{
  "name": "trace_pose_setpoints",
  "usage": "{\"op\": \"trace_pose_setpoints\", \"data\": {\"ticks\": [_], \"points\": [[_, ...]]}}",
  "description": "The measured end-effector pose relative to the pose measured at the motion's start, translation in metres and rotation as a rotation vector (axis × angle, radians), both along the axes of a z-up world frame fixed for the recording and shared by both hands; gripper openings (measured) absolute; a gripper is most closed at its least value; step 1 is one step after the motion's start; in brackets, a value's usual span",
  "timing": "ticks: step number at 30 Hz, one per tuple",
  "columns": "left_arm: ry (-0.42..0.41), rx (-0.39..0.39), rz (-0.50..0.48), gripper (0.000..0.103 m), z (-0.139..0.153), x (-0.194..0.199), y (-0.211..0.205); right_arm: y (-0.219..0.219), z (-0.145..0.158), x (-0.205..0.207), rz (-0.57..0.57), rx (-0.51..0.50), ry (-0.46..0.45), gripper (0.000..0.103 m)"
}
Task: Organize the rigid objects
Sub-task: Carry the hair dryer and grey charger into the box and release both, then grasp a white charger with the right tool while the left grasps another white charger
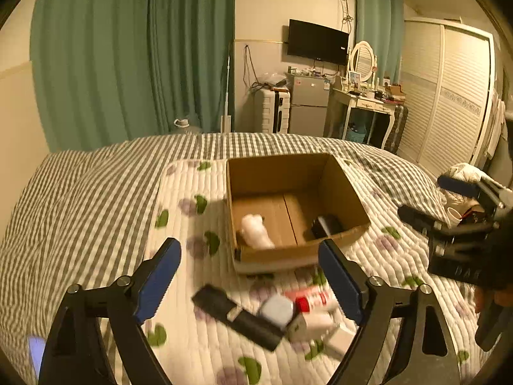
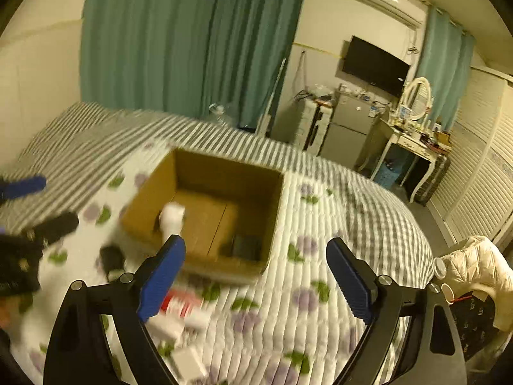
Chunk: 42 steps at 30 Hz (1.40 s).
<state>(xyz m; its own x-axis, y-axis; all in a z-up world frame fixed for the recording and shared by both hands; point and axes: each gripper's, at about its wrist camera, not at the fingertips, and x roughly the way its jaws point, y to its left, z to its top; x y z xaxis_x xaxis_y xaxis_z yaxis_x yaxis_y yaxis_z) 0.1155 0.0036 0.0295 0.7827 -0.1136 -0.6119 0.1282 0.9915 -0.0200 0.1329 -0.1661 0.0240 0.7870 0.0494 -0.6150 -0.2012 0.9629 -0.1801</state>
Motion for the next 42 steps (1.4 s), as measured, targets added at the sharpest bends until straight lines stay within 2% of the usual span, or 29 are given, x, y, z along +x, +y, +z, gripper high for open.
{"op": "trace_pose_setpoints", "data": {"ticks": [1, 4, 7, 11, 14, 19, 20, 21, 23, 25, 27, 30, 35, 39, 42], "points": [[-0.001, -0.004, 0.007, 0.096, -0.003, -0.006, 0.002, 0.001, -0.006, -0.005, 0.012, 0.006, 0.020, 0.090], [-0.003, 0.009, 0.039, 0.097, -0.018, -0.019, 0.008, 0.001, -0.037, -0.017, 0.052, 0.038, 0.124, 0.090], [0.037, 0.010, 0.052, 0.097, -0.041, -0.023, 0.012, 0.000, -0.072, -0.020, 0.061, 0.046, 0.218, 0.090], [0.072, 0.004, 0.080, 0.097, -0.078, -0.024, 0.018, 0.011, -0.131, -0.018, 0.070, -0.004, 0.320, 0.090], [0.123, 0.038, 0.092, 0.097, -0.106, -0.021, 0.017, 0.015, -0.168, -0.018, 0.052, -0.058, 0.406, 0.089], [0.192, 0.015, 0.086, 0.097, -0.133, -0.020, 0.017, 0.025, -0.190, -0.018, 0.111, -0.075, 0.493, 0.088], [0.194, 0.017, 0.084, 0.097, -0.134, -0.020, 0.016, 0.027, -0.196, -0.017, 0.118, -0.084, 0.513, 0.084], [0.192, 0.023, 0.084, 0.097, -0.134, -0.020, 0.015, 0.028, -0.201, -0.017, 0.125, -0.089, 0.535, 0.074], [0.190, 0.030, 0.087, 0.097, -0.133, -0.022, 0.013, 0.030, -0.212, -0.015, 0.132, -0.102, 0.587, 0.071], [0.198, 0.032, 0.099, 0.097, -0.132, -0.022, 0.011, 0.027, -0.210, -0.015, 0.127, -0.086, 0.590, 0.062], [0.213, 0.028, 0.100, 0.097, -0.131, -0.022, 0.007, 0.019, -0.200, -0.015, 0.124, -0.037, 0.574, 0.040], [0.218, 0.030, 0.088, 0.097, -0.131, -0.020, -0.001, 0.006, -0.179, -0.017, 0.127, 0.026, 0.539, 0.040], [0.229, 0.047, 0.036, 0.097, -0.136, -0.018, -0.034, -0.016, -0.137, -0.020, 0.108, 0.001, 0.419, 0.040], [0.263, 0.058, -0.025, 0.097, -0.151, -0.015, -0.064, -0.036, -0.126, -0.006, 0.057, -0.057, 0.363, 0.040], [0.276, 0.048, -0.052, 0.097, -0.160, -0.012, -0.079, -0.051, -0.128, 0.002, 0.031, -0.021, 0.380, 0.040]]}}
